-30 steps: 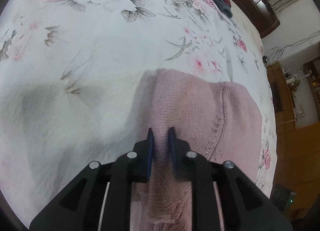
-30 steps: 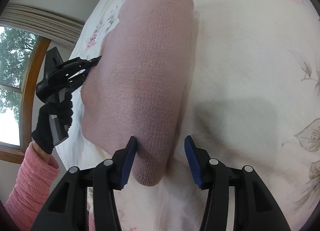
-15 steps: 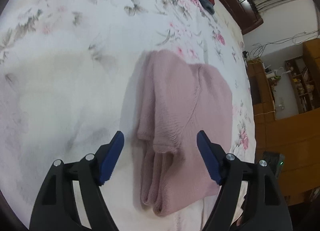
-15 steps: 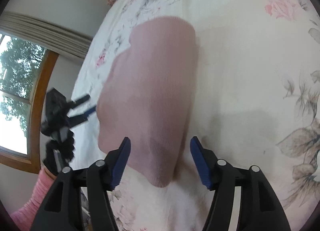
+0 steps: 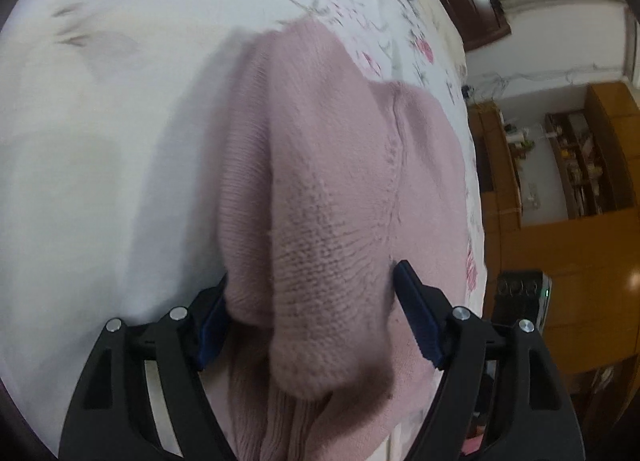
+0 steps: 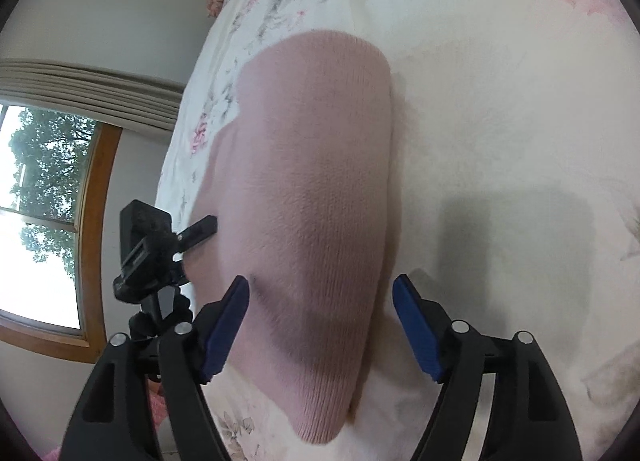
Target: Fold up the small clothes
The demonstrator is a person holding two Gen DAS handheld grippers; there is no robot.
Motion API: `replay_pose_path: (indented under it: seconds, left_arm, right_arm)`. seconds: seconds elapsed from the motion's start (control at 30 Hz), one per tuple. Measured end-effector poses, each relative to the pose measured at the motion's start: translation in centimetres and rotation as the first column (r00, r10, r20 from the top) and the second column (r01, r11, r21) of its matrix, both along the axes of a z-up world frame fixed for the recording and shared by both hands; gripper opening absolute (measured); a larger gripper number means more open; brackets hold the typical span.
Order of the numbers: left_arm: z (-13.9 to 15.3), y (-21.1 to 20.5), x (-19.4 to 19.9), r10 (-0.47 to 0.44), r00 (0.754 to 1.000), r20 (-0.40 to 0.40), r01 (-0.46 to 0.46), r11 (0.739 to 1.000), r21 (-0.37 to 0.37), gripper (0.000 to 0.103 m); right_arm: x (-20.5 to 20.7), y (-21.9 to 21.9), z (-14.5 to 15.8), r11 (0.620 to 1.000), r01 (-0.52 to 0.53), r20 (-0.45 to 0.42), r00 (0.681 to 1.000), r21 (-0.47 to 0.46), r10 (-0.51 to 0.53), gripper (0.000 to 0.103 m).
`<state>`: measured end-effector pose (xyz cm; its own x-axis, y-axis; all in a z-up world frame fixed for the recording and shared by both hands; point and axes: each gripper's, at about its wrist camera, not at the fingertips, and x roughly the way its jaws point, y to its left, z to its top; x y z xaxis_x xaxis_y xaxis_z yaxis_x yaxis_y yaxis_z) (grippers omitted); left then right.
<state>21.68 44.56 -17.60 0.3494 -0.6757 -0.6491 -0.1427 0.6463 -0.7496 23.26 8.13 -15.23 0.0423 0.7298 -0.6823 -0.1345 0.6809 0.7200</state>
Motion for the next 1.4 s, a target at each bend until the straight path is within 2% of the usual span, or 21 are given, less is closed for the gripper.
replay_pose_path:
  seconds: [0.17, 0.23, 0.27, 0.33, 0.37, 0.43, 0.67, 0.77, 0.87, 1.0, 1.13, 1.23, 1.4]
  left_arm:
    - [-0.4, -1.8, 0.7, -0.043, 0.999, 0.011, 0.043, 0.999, -0.008, 0.076]
    - [-0.5, -2.0, 0.7, -0.042, 0.999, 0.018, 0.042, 0.999, -0.005, 0.067]
    - [-0.6, -2.0, 0.7, -0.036, 0.999, 0.017, 0.037, 0.999, -0.021, 0.057]
    - [-0.7, -1.9, 0.3, -0.008, 1.0, 0.022, 0.009, 0.998, -0.055, 0.051]
    - [-0.6, -2.0, 0.2, -0.003, 1.0, 0.027, 0.004, 0.998, -0.058, 0.05]
    - [-0.1, -2.1, -0.3, 0.009, 0.999, 0.042, -0.006, 0.997, -0.071, 0.048]
    - [4.4, -5.2, -3.2, 0.005, 0.991, 0.135, 0.011, 0.993, -0.113, 0.046]
    - [7.0, -8.4, -4.7, -0.018, 0.985, 0.172, 0.042, 0.99, -0.133, 0.046]
    - [8.7, -11.7, -5.9, -0.054, 0.978, 0.202, 0.08, 0.99, -0.119, 0.046]
    - [10.3, -17.5, -7.9, -0.103, 0.967, 0.234, 0.129, 0.986, -0.101, 0.046]
    - [10.1, -22.6, -9.6, -0.137, 0.959, 0.25, 0.16, 0.984, -0.076, 0.046]
    - [8.7, -25.8, -10.7, -0.159, 0.958, 0.24, 0.175, 0.984, -0.045, 0.047]
    - [4.2, -28.7, -12.3, -0.18, 0.971, 0.16, 0.18, 0.984, 0.014, 0.047]
  right_arm:
    - [0.8, 1.1, -2.1, 0.995, 0.003, -0.053, 0.999, 0.101, 0.003, 0.085]
    - [1.2, 1.3, -2.8, 0.989, 0.022, -0.087, 0.996, 0.145, -0.009, 0.085]
    - [1.3, 1.4, -3.0, 0.986, 0.028, -0.094, 0.995, 0.162, -0.013, 0.083]
    - [1.2, 1.3, -2.8, 0.98, 0.042, -0.097, 0.995, 0.193, -0.023, 0.067]
    - [1.0, 1.2, -2.6, 0.977, 0.045, -0.094, 0.995, 0.206, -0.026, 0.062]
    - [0.5, 1.0, -1.7, 0.973, 0.046, -0.082, 0.996, 0.228, -0.028, 0.053]
    - [-1.5, -1.7, 3.0, 0.969, 0.031, -0.01, 1.0, 0.245, -0.029, 0.047]
    - [-3.2, -4.3, 5.8, 0.97, 0.016, 0.031, 0.999, 0.243, -0.024, 0.046]
    - [-5.7, -8.2, 8.3, 0.973, 0.011, 0.06, 0.998, 0.229, -0.025, 0.046]
    - [-8.9, -13.4, 10.1, 0.977, 0.032, 0.082, 0.995, 0.209, -0.05, 0.046]
    - [-11.6, -18.6, 10.6, 0.981, 0.071, 0.089, 0.992, 0.18, -0.088, 0.046]
    - [-13.2, -21.7, 9.6, 0.983, 0.104, 0.078, 0.99, 0.153, -0.117, 0.046]
    - [-15.0, -24.7, 5.0, 0.985, 0.154, 0.007, 0.988, 0.077, -0.155, 0.047]
